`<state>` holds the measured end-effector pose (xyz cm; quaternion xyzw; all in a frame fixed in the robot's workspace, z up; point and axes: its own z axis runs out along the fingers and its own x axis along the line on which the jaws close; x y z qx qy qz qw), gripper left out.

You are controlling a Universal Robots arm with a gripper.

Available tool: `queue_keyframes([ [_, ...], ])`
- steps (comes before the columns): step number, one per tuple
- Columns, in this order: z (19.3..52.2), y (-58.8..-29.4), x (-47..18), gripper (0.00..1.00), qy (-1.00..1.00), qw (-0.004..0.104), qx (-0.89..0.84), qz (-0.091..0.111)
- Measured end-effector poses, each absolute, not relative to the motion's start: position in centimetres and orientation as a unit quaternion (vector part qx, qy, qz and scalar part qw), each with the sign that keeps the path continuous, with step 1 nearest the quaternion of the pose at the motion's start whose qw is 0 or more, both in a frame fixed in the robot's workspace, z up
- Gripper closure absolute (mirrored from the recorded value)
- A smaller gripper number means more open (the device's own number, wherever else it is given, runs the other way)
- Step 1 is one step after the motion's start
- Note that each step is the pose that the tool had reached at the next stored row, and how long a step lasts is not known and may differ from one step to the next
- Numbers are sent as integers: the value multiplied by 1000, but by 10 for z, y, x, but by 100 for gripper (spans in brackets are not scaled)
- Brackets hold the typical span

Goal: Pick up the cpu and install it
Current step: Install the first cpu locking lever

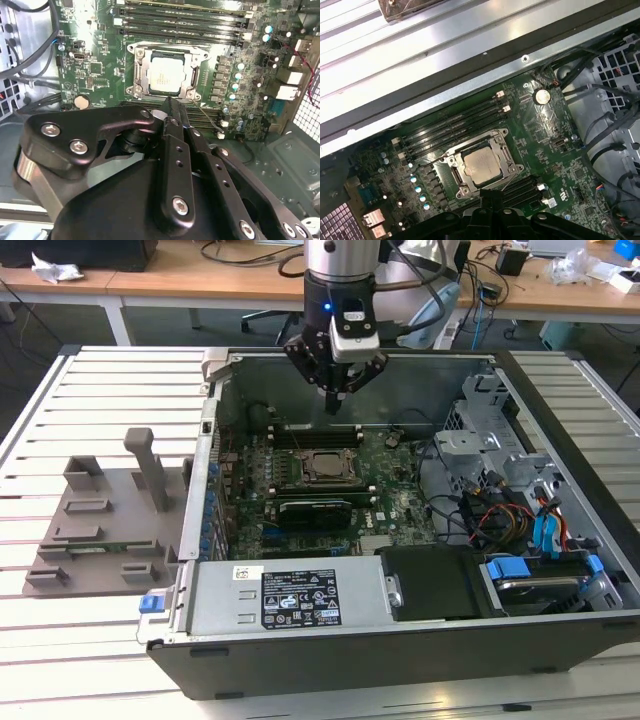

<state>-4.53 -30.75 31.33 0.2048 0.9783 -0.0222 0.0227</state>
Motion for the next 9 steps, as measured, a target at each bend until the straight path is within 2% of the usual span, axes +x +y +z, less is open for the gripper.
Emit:
queue_keyframes([
  [9,313,-308,-45,89,986,23,163,-20],
])
